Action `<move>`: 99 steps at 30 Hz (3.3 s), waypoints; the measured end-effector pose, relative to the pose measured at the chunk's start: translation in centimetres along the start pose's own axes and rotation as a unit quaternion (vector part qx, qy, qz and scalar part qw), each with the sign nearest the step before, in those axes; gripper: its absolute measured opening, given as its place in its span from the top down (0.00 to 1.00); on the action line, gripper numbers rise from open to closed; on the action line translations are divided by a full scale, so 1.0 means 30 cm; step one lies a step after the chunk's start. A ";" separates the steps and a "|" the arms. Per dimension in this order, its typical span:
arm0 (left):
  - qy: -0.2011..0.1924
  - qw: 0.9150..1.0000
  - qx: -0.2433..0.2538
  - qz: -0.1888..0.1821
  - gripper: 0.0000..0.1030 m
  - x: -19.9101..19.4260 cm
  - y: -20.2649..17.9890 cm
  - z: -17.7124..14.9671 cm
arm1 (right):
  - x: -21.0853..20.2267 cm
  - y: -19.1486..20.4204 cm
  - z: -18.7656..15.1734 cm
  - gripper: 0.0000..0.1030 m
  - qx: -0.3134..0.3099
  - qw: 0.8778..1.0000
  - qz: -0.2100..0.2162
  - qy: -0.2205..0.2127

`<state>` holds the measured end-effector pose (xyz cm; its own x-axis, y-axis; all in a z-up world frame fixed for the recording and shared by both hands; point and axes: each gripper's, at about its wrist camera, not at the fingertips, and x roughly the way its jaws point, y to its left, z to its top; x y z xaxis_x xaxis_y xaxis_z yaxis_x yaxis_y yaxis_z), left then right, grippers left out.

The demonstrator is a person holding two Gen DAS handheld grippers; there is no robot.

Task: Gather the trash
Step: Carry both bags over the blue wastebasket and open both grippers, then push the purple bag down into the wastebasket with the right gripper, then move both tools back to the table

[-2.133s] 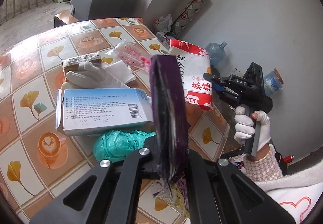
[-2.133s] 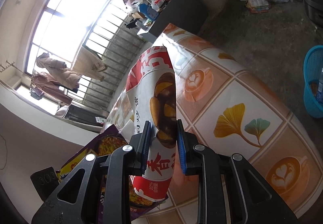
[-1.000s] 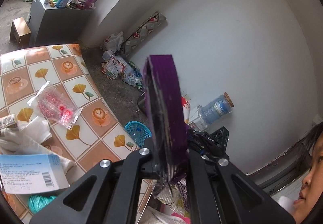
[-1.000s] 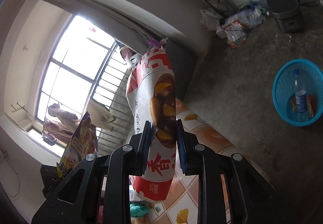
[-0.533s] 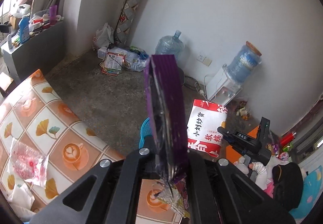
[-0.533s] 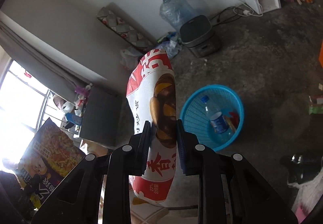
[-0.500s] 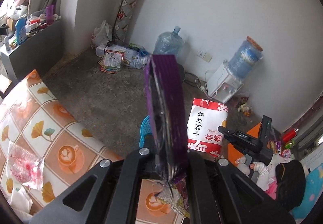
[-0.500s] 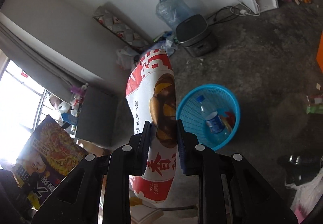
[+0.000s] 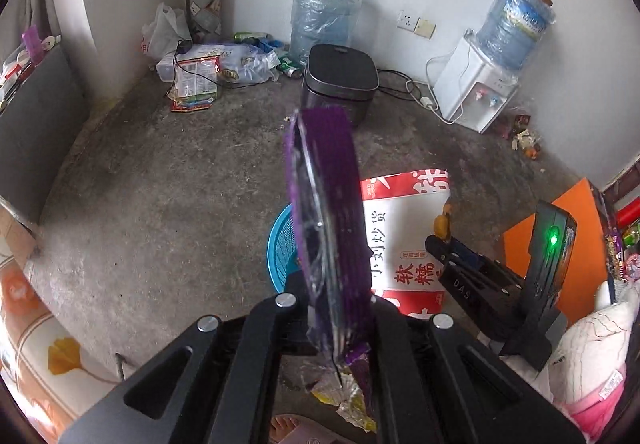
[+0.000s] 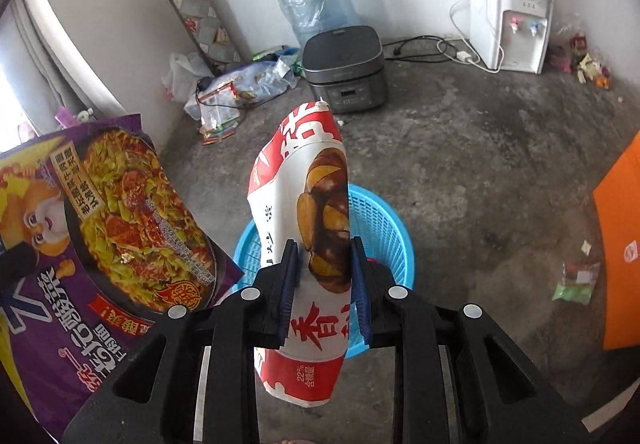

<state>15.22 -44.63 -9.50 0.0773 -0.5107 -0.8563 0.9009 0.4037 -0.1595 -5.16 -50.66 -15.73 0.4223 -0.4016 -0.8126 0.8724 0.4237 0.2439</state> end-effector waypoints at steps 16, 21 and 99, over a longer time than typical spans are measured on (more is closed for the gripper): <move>0.037 0.997 -0.061 -0.003 0.44 0.290 0.093 0.022 | 0.110 -0.177 -0.091 0.45 0.096 0.995 0.013 0.029; 0.006 0.999 -0.043 0.003 0.44 0.171 0.102 0.059 | 0.084 -0.117 -0.060 0.51 0.076 0.996 0.048 0.003; -0.124 0.976 -0.170 0.058 0.36 -0.834 0.575 -0.333 | 0.218 0.185 0.139 0.68 -0.054 0.984 0.138 0.099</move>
<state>24.55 -17.29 4.26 0.3101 -0.5977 -0.7393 0.6893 0.6769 -0.2581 3.48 -54.34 -17.49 0.5744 -0.0981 -0.8127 0.6954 0.5822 0.4212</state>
